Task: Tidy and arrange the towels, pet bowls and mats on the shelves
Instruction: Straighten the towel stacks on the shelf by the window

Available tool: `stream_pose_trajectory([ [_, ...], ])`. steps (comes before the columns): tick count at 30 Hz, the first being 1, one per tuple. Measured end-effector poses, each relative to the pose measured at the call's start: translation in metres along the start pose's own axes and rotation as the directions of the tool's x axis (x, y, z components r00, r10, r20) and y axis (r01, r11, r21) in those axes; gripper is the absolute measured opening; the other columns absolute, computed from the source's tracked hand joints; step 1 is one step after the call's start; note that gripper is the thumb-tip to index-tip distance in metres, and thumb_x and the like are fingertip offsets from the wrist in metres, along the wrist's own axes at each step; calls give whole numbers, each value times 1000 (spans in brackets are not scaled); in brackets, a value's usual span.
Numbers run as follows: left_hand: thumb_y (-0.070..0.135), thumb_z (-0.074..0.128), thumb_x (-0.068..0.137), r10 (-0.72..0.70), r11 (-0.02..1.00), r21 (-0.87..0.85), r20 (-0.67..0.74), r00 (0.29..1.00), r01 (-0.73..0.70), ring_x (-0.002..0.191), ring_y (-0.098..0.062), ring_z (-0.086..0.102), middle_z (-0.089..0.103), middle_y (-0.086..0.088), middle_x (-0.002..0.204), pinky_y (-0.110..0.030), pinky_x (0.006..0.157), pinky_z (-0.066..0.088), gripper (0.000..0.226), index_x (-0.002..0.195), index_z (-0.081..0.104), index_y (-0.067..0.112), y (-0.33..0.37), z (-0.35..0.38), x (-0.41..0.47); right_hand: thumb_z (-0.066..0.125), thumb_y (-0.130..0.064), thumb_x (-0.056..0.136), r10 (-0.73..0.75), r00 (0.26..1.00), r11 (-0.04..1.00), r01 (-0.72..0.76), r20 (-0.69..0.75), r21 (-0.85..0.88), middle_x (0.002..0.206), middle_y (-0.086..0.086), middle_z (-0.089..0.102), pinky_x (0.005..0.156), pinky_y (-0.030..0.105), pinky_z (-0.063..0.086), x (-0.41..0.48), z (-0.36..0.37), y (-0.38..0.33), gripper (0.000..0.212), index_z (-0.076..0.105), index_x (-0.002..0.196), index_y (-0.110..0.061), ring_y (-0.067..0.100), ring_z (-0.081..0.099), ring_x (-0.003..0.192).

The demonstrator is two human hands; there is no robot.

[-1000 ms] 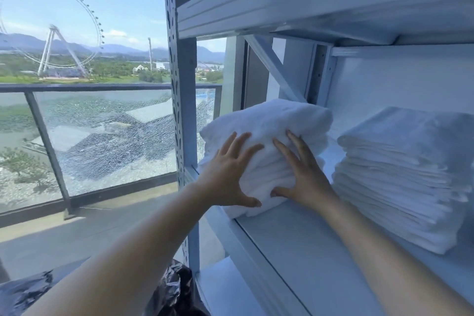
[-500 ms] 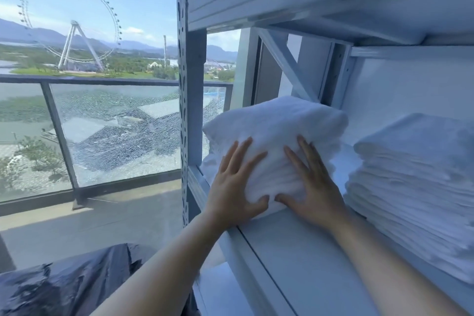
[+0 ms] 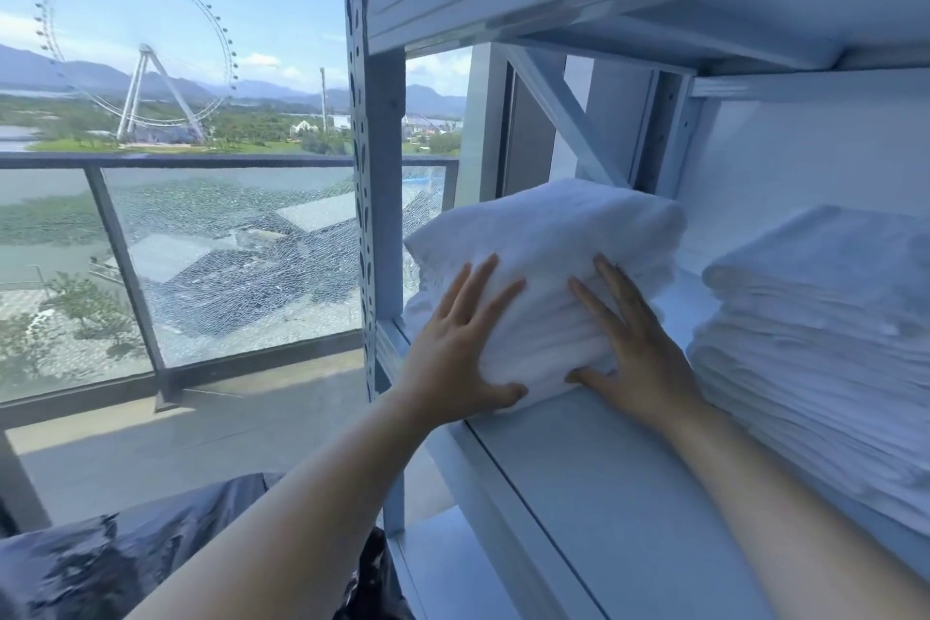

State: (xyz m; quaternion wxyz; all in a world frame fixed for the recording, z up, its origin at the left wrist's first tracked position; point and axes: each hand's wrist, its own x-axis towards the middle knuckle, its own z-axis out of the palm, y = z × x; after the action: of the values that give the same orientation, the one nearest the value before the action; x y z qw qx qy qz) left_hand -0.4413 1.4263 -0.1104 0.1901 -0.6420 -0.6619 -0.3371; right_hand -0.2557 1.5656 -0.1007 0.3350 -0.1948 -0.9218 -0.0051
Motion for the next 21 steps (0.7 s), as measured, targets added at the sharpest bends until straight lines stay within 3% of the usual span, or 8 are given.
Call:
stream_pose_trajectory([
  [5, 46, 74, 64, -40, 999, 6, 37, 998, 40, 144, -15, -14, -17, 15, 153, -35, 107, 24, 107, 143, 2, 44, 6, 1, 1, 74, -37, 74, 69, 997, 997, -68, -35, 37, 152, -27, -10, 99, 46, 43, -7, 8, 12, 99, 4, 143, -50, 9, 6, 144],
  [10, 50, 73, 65, -31, 1000, 10, 57, 998, 30, 142, -14, -19, -22, 12, 153, -32, 112, 9, 110, 144, -2, 41, 2, 7, -10, 75, -34, 74, 67, 997, 996, -64, -38, 55, 152, -28, -10, 96, 41, 45, -6, 9, 12, 100, 4, 142, -51, 8, 8, 143],
  [21, 50, 64, 77, -35, 999, 10, 4, 999, 35, 143, -13, -17, -20, 15, 153, -32, 113, 8, 97, 143, -8, 46, -1, 14, -22, 76, -29, 75, 55, 998, 996, -51, -44, 74, 154, -22, -7, 99, 36, 38, -5, 12, 14, 99, 6, 143, -47, 12, 10, 143],
])
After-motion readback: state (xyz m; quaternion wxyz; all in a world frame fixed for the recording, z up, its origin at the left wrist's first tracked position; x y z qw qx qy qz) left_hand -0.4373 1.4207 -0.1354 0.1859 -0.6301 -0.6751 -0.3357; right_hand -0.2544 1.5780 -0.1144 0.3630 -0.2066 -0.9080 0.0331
